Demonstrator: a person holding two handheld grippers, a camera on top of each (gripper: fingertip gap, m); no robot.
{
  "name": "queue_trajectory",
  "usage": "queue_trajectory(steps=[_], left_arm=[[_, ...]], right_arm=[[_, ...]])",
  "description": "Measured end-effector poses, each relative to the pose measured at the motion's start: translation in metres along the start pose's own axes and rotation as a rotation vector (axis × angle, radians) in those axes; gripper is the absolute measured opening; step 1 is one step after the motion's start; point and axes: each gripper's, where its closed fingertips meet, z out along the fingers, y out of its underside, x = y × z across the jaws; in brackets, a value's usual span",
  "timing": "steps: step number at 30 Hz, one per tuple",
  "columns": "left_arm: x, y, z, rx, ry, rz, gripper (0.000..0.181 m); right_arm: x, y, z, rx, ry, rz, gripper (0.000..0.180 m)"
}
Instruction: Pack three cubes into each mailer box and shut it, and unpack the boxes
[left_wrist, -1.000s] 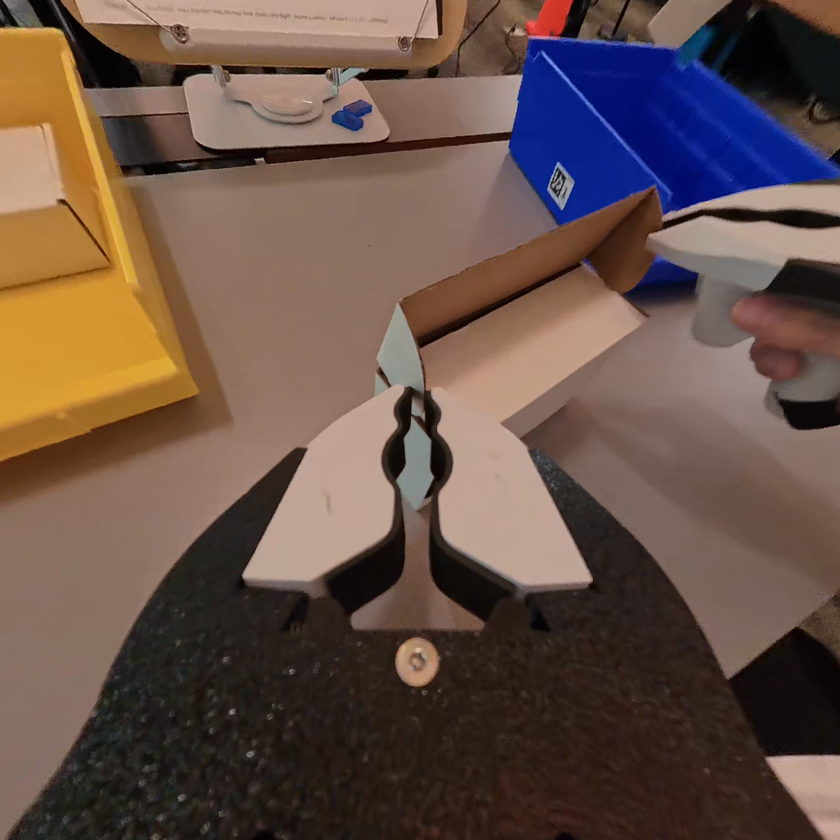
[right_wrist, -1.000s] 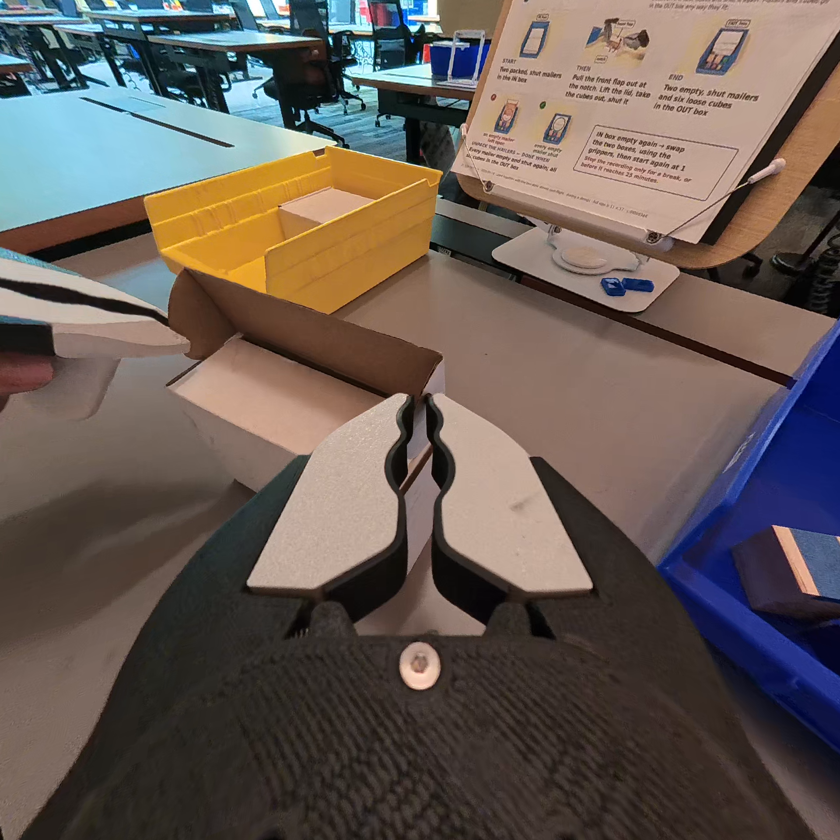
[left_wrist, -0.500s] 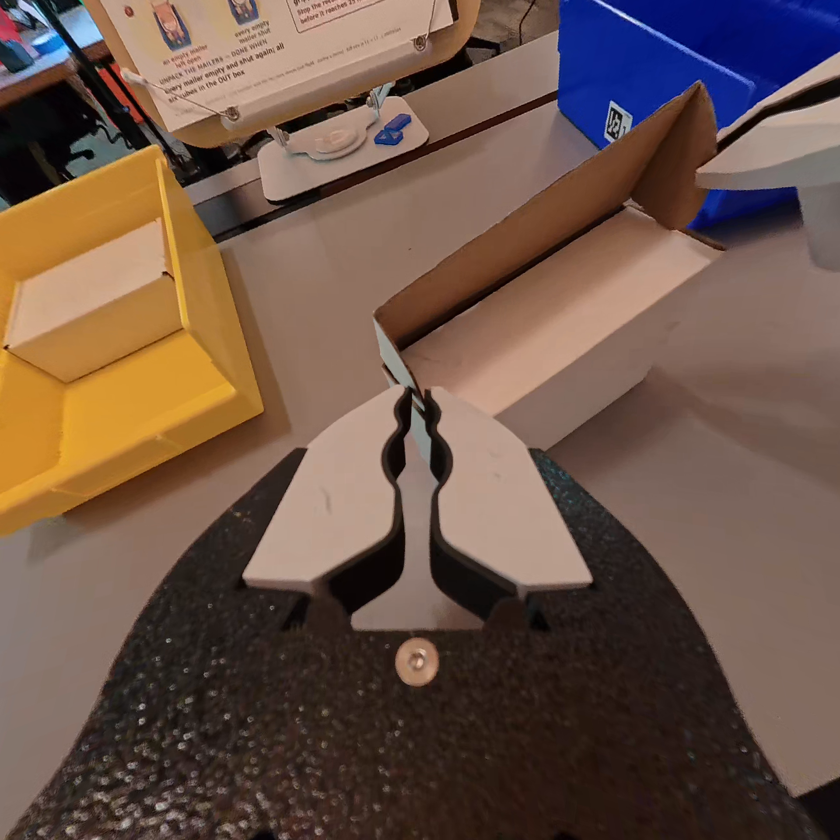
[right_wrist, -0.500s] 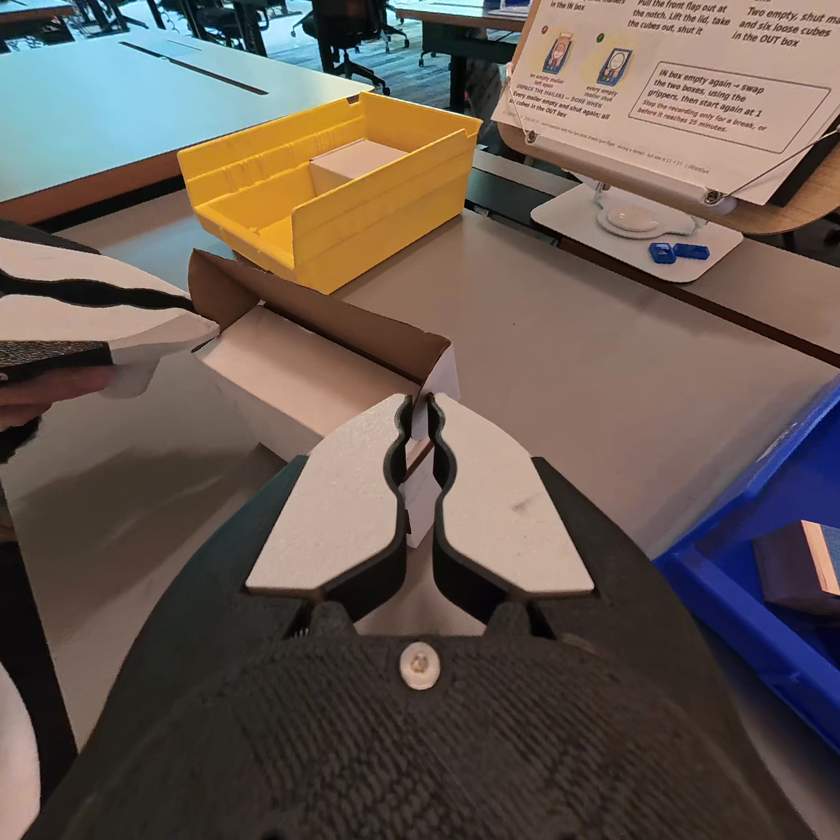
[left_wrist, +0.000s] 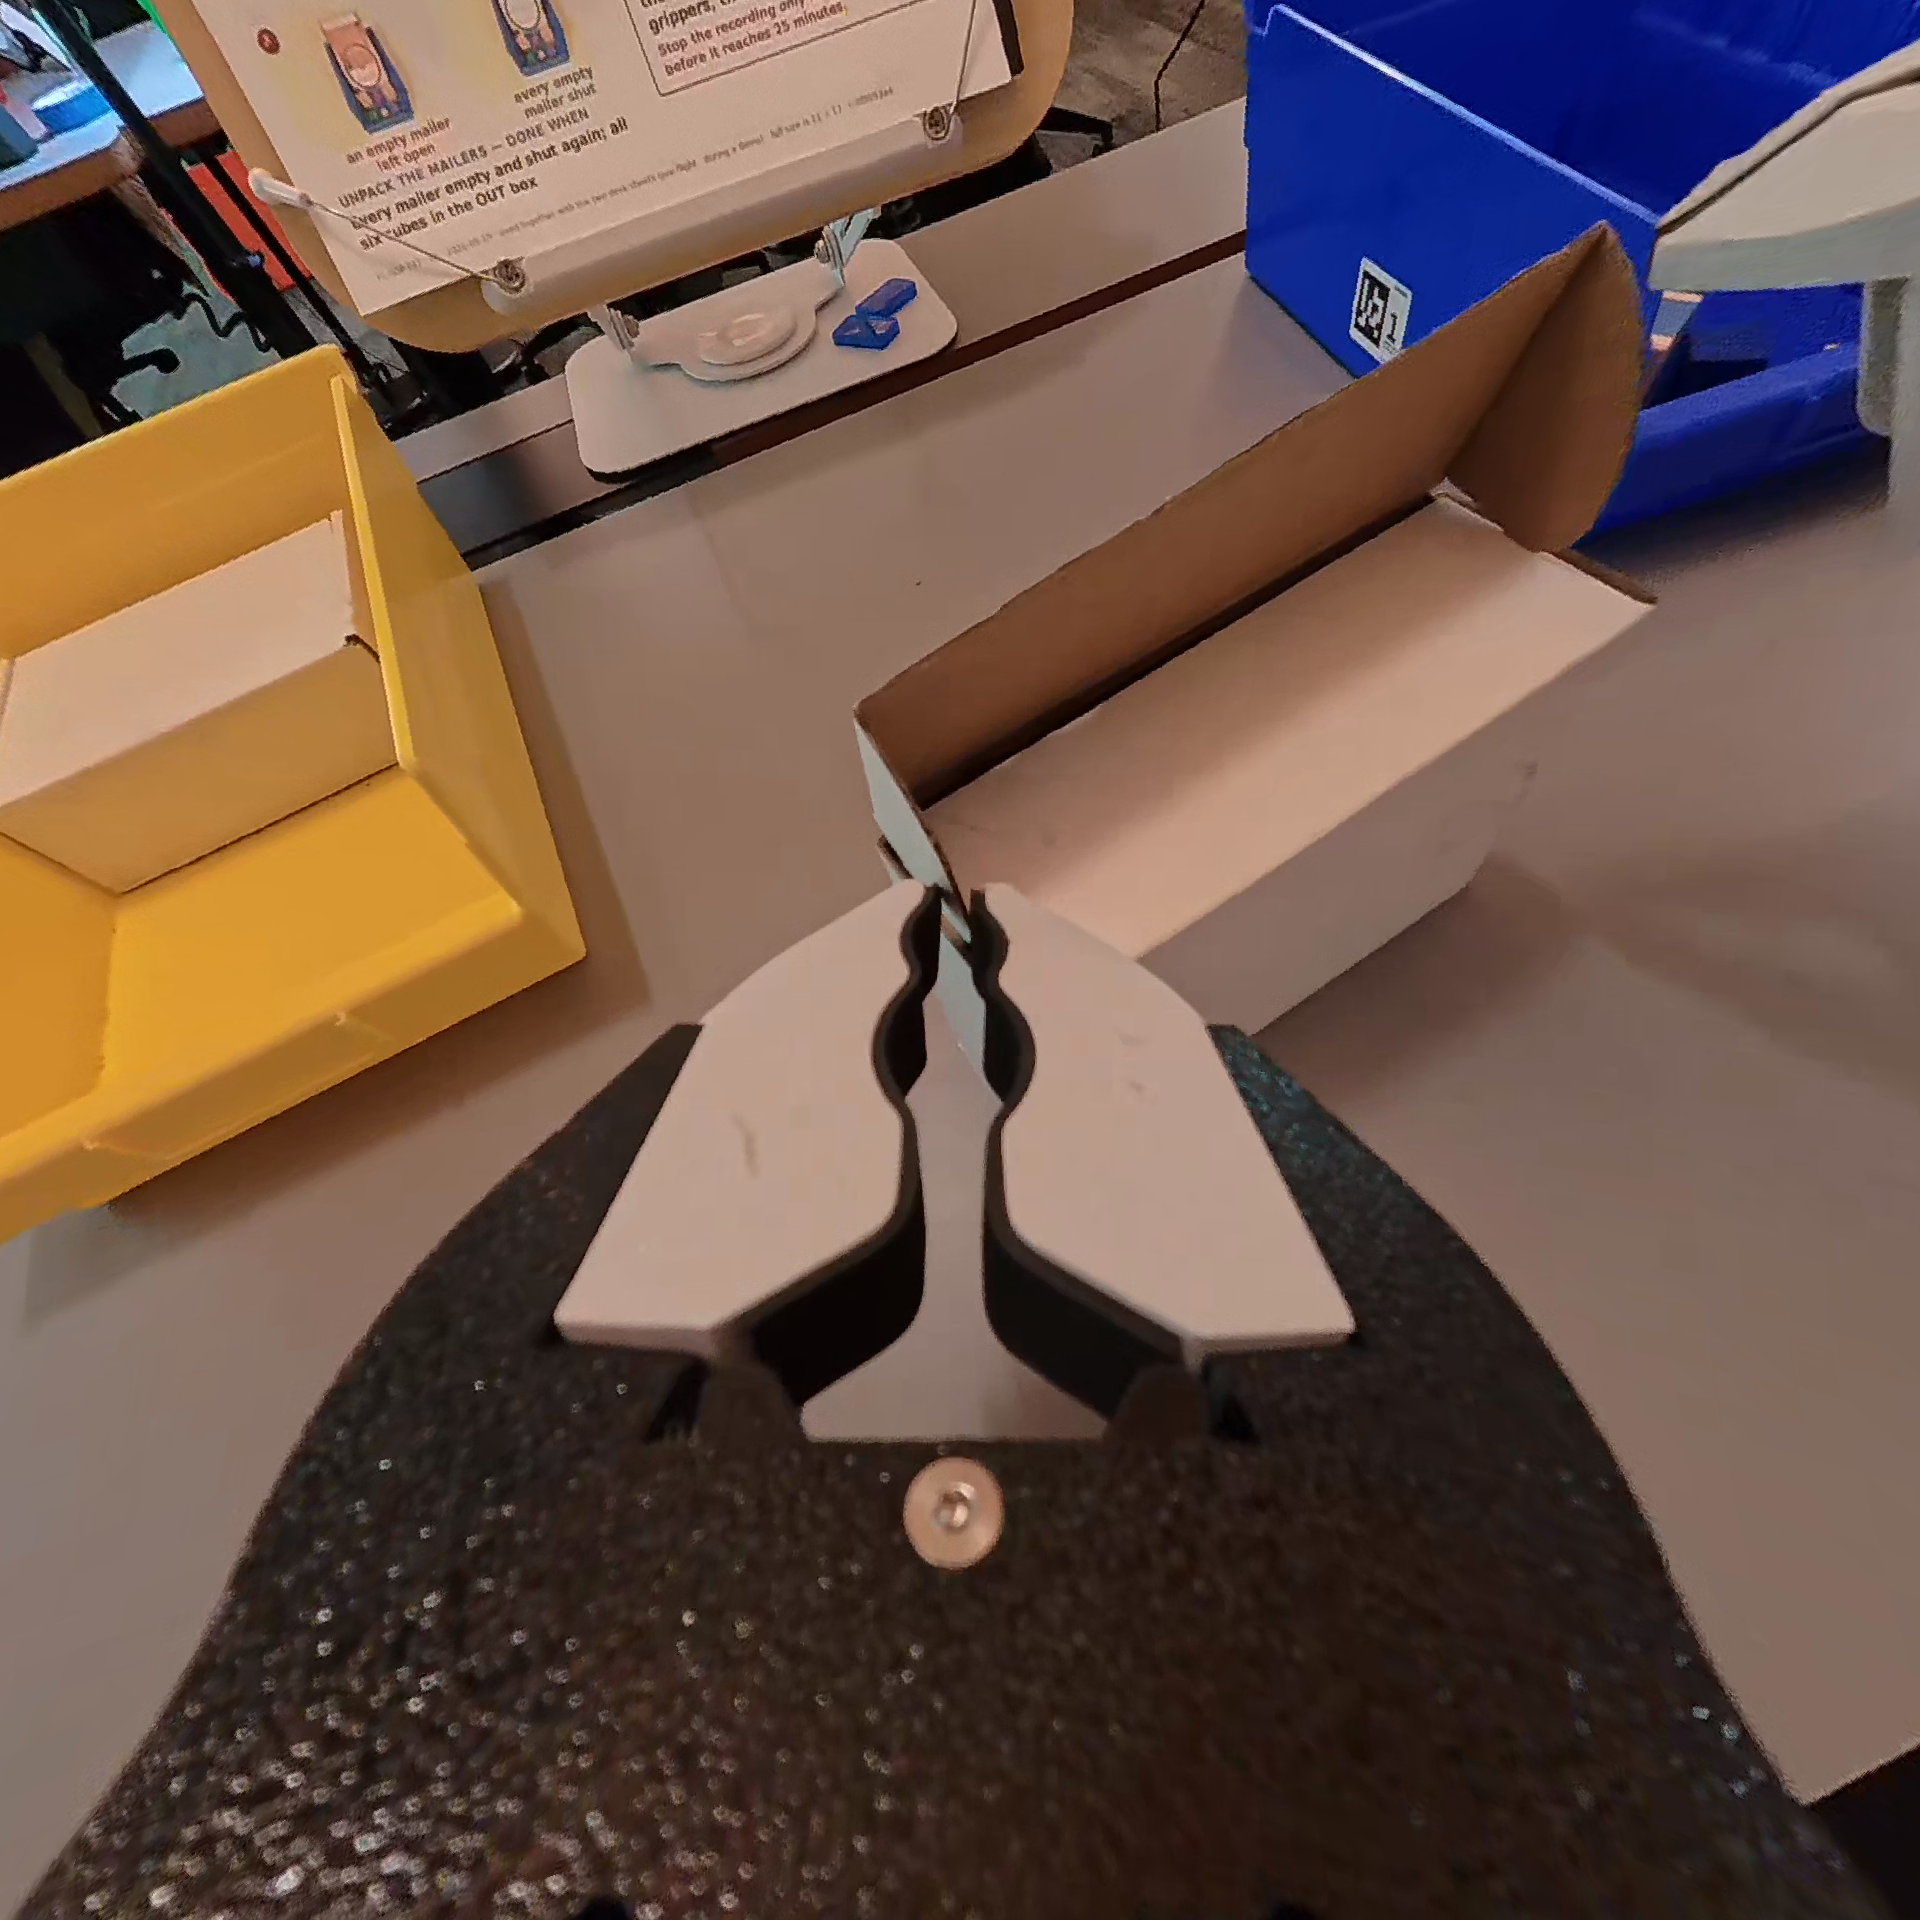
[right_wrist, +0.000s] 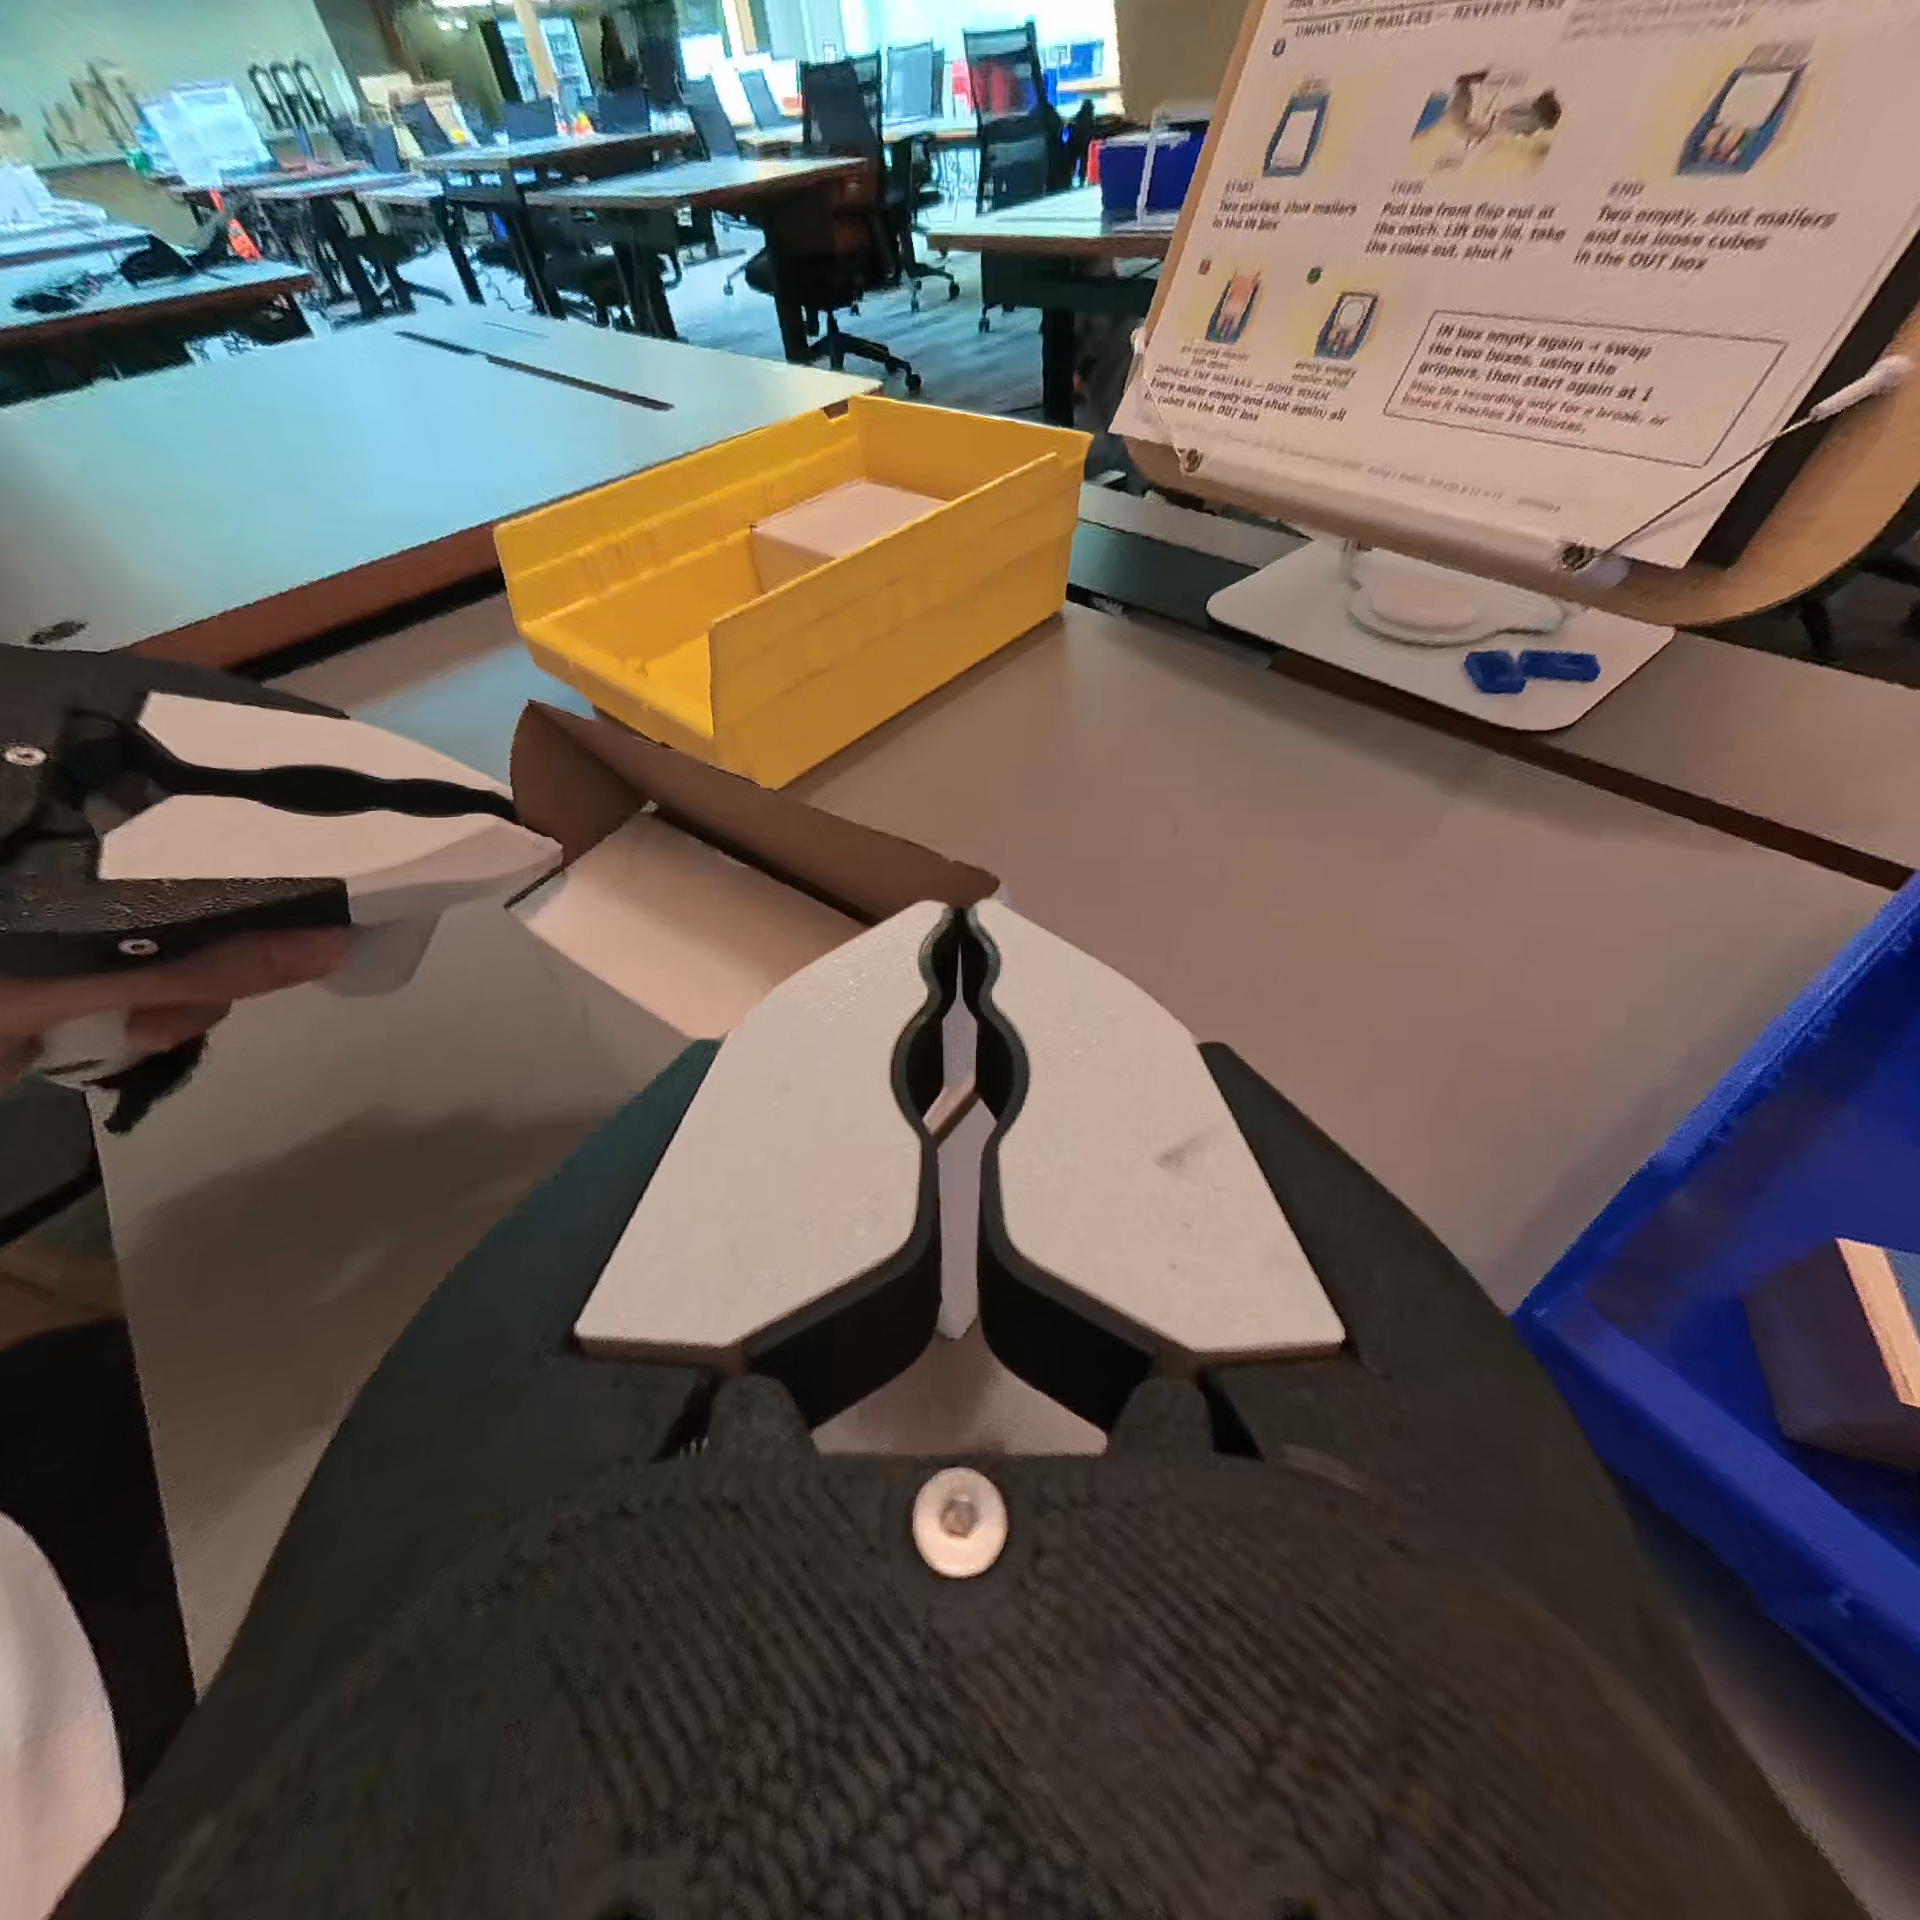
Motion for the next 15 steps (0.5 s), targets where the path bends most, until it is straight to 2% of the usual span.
queue_trajectory(steps=[1, 10, 13, 15], left_arm=[[0.000, 0.000, 0.000, 0.002, -0.002, 0.003, 0.005], [0.000, 0.000, 0.000, 0.008, 0.002, 0.003, 0.005], [0.000, 0.000, 0.000, 0.010, 0.006, -0.002, 0.005], [0.001, 0.000, 0.000, 0.014, 0.009, 0.000, 0.005]], right_arm=[[-0.001, 0.001, 0.000, -0.011, -0.002, -0.006, 0.000], [-0.002, 0.006, -0.001, -0.098, 0.085, -0.106, 0.008], [0.007, 0.014, -0.003, -0.184, 0.182, -0.185, 0.024], [0.001, 0.014, -0.001, -0.185, 0.149, -0.183, 0.020]])
